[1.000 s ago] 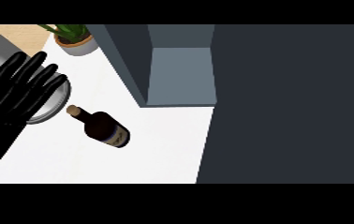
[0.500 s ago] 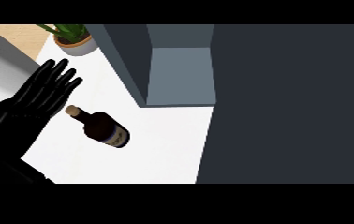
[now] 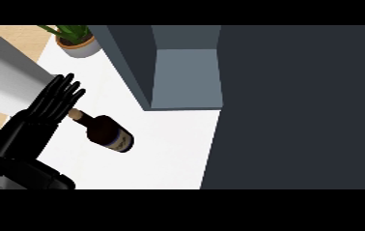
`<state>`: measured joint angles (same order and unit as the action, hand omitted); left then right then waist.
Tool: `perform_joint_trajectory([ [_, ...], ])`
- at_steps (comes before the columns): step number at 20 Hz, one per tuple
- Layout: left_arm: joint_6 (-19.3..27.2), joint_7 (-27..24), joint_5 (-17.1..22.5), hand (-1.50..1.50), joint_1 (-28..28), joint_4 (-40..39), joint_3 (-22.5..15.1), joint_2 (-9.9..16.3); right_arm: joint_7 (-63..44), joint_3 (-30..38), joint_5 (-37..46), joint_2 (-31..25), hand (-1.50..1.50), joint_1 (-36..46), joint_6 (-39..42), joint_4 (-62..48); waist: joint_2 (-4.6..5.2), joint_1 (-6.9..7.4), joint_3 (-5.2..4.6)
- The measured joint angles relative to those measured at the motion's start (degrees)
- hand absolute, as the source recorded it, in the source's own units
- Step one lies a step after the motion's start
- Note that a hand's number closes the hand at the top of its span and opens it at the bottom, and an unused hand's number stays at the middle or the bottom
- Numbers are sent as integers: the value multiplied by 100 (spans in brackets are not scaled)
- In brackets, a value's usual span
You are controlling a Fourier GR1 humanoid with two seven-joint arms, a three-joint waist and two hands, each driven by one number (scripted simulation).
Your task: Pick up the wine, place it into the cabinet and close the cabinet
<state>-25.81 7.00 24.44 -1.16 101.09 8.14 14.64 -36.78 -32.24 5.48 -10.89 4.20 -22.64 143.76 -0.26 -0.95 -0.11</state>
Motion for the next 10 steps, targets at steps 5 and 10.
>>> perform_joint_trajectory([
  [5,-212,-569,-400,-150,65,-616,49,-45,-82,-45,26,-156,-150,92,-136,14,-2,-17,-1],
  [10,-463,-959,-624,-150,75,-1142,104,24,-175,-210,78,-211,-150,257,-343,-3,-4,-10,0],
])
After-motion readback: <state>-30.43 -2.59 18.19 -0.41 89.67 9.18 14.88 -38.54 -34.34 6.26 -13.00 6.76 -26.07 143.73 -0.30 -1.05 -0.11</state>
